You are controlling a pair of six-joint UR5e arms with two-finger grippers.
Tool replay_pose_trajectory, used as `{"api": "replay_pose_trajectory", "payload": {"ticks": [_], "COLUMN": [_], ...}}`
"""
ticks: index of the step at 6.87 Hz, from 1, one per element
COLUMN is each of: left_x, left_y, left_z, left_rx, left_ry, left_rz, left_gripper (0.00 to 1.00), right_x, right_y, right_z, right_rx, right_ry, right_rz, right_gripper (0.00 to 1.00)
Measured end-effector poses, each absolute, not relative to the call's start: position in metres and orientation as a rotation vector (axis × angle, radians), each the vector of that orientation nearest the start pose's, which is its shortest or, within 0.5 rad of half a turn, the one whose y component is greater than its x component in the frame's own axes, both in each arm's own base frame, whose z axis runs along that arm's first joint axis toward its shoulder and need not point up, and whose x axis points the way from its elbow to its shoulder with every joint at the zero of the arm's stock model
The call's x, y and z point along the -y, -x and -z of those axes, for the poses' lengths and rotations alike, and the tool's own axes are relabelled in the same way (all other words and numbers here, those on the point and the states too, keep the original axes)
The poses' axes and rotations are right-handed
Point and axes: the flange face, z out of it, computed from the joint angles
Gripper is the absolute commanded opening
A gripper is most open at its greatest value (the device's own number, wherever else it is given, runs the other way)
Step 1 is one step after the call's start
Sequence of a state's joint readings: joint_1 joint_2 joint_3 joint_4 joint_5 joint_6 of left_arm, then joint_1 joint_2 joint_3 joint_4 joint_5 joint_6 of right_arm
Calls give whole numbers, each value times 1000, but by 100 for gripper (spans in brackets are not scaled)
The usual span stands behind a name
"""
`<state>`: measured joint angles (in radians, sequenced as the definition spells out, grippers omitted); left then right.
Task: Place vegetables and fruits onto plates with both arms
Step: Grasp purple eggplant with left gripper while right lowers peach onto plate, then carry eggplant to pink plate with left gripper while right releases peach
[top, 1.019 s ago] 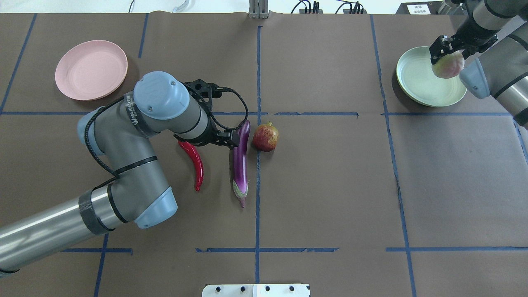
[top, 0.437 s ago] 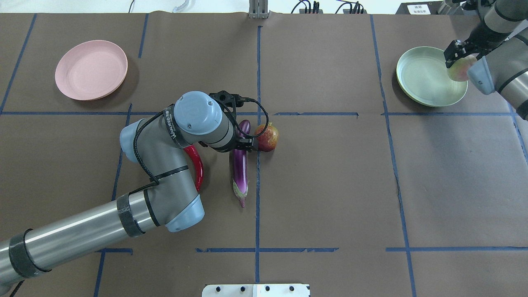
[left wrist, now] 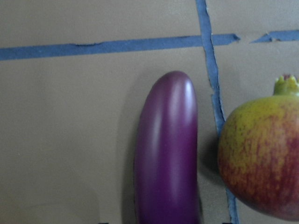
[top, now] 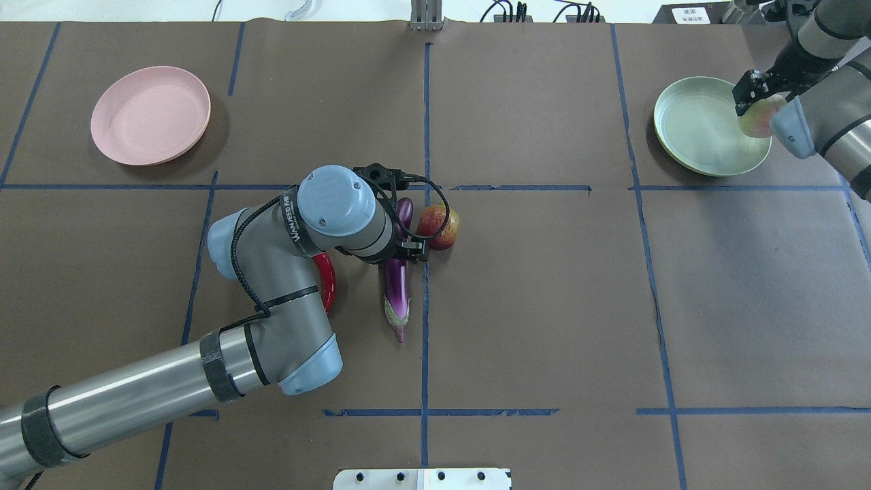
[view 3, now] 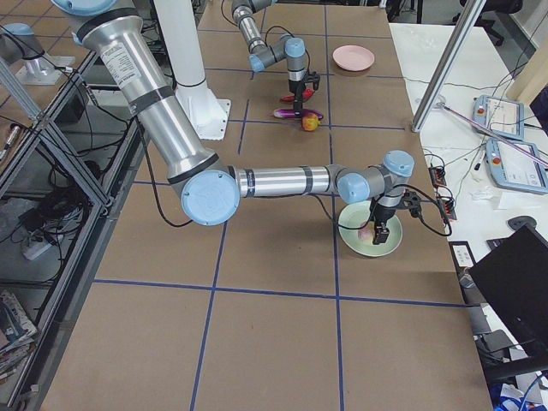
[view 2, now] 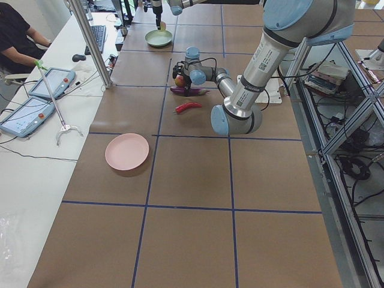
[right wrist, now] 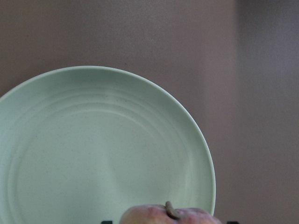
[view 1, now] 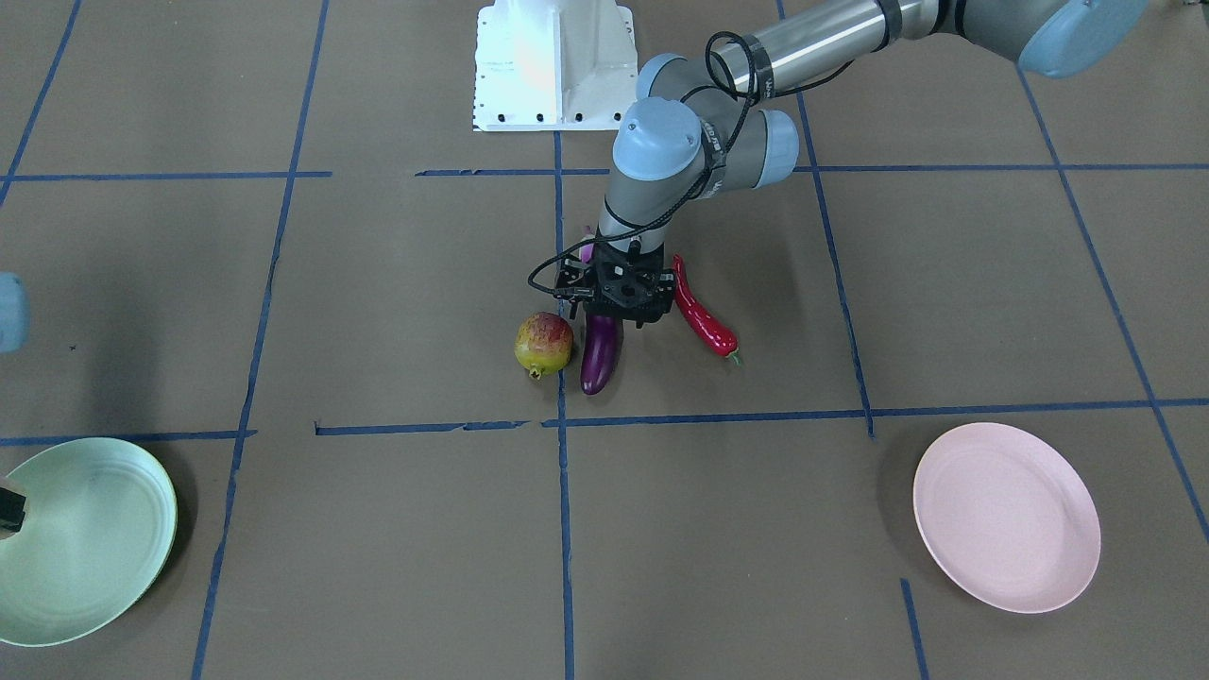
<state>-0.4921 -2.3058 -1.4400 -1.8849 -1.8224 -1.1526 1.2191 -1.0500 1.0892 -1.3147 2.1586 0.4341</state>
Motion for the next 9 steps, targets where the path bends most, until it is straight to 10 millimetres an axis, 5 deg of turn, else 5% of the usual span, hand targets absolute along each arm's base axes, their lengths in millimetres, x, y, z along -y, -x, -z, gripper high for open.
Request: {"api": "replay_pose_trajectory", "payload": {"ticks": [1, 3, 5, 7, 9], "left_x": [446, 454, 489, 537, 610], "left_y": [-605, -591, -524, -429, -350], "left_z": [-234, -226, -229, -267, -327], "left_rx": [-924, -945, -975, -939, -806], "left_ry": [-187, -184, -197, -244, -303], "left_rz": [-40, 18, 180, 308, 340], "left_gripper": [1, 1, 1, 2, 3], "right_x": [705, 703, 704, 695, 650], "right_y": [180, 188, 189, 204, 273], "right_z": [-568, -566, -552, -489, -396], "right_rx": [648, 653, 674, 763, 904], "right_ry": [-36, -42, -83, -168, -130], "right_rz": [11, 23, 36, 10, -118], "right_gripper": [100, 100, 100, 100, 100]}}
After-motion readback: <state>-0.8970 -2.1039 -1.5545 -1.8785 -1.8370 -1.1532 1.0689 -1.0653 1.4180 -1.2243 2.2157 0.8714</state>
